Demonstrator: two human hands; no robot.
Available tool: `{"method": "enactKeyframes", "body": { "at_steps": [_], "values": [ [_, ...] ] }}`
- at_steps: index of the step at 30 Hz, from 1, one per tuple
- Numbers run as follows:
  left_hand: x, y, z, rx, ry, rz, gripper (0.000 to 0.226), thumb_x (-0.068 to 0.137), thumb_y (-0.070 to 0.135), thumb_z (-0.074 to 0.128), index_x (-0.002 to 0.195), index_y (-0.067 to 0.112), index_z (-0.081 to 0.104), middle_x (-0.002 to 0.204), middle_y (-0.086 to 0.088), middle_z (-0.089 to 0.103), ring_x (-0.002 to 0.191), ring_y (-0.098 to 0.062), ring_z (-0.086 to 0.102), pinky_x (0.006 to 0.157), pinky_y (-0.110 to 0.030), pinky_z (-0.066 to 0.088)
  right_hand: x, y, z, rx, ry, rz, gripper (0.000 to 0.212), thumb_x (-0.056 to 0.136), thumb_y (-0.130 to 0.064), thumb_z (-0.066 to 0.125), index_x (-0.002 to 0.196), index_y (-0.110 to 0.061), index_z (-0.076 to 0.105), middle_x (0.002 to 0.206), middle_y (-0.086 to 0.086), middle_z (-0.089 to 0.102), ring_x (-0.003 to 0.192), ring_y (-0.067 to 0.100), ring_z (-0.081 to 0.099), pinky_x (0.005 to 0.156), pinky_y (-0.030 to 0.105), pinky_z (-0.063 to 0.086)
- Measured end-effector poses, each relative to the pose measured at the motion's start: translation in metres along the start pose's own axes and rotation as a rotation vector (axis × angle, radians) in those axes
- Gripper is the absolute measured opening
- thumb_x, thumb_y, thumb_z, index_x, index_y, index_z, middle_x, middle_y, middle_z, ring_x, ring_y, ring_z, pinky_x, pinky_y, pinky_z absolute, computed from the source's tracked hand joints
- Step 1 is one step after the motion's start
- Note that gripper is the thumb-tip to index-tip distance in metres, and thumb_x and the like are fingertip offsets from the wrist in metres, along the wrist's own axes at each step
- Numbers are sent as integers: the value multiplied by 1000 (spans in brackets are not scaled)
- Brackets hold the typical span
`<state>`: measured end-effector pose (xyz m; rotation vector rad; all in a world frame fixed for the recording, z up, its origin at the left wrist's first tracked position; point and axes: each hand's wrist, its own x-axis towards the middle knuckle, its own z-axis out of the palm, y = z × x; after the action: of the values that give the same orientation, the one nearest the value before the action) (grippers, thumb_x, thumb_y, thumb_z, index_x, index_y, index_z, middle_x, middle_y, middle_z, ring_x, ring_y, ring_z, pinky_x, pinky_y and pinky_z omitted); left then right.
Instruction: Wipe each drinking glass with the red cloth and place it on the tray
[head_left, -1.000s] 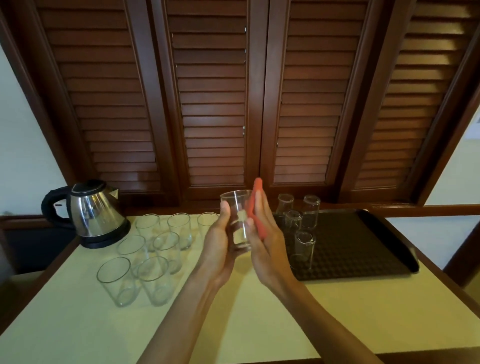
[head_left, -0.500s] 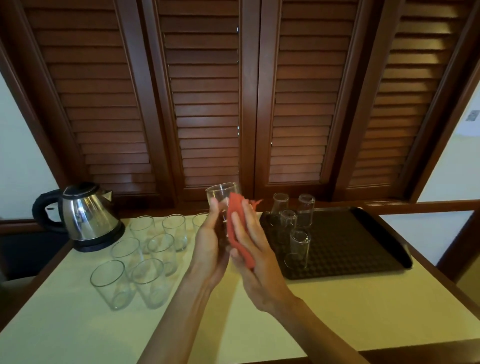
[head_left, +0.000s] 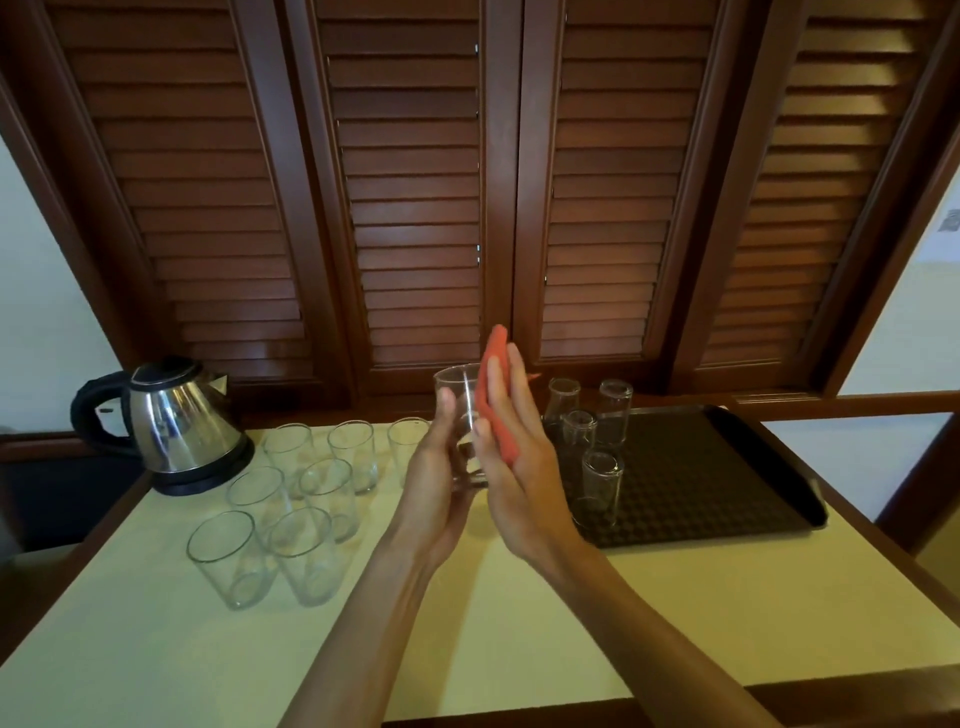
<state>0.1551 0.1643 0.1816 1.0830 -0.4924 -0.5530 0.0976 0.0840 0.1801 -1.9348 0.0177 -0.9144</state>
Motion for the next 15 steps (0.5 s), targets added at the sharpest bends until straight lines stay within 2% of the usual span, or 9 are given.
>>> {"method": "enactKeyframes", "body": {
  "at_steps": [2,4,5,7,9,12,13,15],
  "values": [
    [8,8,-1,-76,37,6,56,105,52,38,140,15,62,137,-9,69,132,-24,62,108,-40,49,-10,5,8,-138,-54,-178,60,106,-49,31,159,-22,20,170,-6,1,157,17,-2,126,53,11],
    [15,14,-5,-77,102,17,56,104,53,44,134,12,67,131,-15,72,128,-29,65,111,-46,48,-24,20,9,-154,-107,-251,60,106,-49,29,159,-20,20,170,-6,0,157,20,-4,125,57,9],
    [16,12,-5,-47,110,25,53,106,51,41,133,14,67,129,-15,72,126,-28,66,111,-47,49,-23,25,7,-111,-92,-217,60,106,-50,30,159,-23,19,170,-9,-2,157,18,-5,125,57,11],
    [14,2,-1,46,111,15,48,111,46,32,132,22,68,127,-10,74,122,-22,68,100,-40,55,-6,24,4,-31,-1,-80,59,105,-51,33,157,-28,18,169,-16,-2,156,10,0,124,56,18],
    [8,-5,8,88,79,-30,42,111,47,31,131,32,65,127,-6,73,125,-19,67,92,-31,55,10,13,3,-104,85,-54,57,106,-49,32,157,-26,20,169,-12,5,156,10,4,125,55,18],
    [9,5,5,32,64,-23,47,108,52,34,128,26,68,128,-5,74,123,-18,68,97,-33,53,-8,13,10,-190,-25,-207,57,107,-46,31,158,-24,19,170,-9,3,157,17,0,126,52,7],
    [11,10,2,-34,80,-36,54,105,56,37,126,19,70,126,-9,75,120,-22,70,97,-36,53,-19,18,9,-146,-85,-239,58,107,-48,31,159,-24,20,170,-9,3,157,17,0,126,51,8],
    [13,11,-6,-92,70,-18,63,101,60,39,131,13,69,126,-13,74,122,-27,69,97,-40,53,-26,23,4,19,-120,-149,62,104,-54,35,158,-28,19,169,-18,1,156,9,3,127,46,16]
  ]
}}
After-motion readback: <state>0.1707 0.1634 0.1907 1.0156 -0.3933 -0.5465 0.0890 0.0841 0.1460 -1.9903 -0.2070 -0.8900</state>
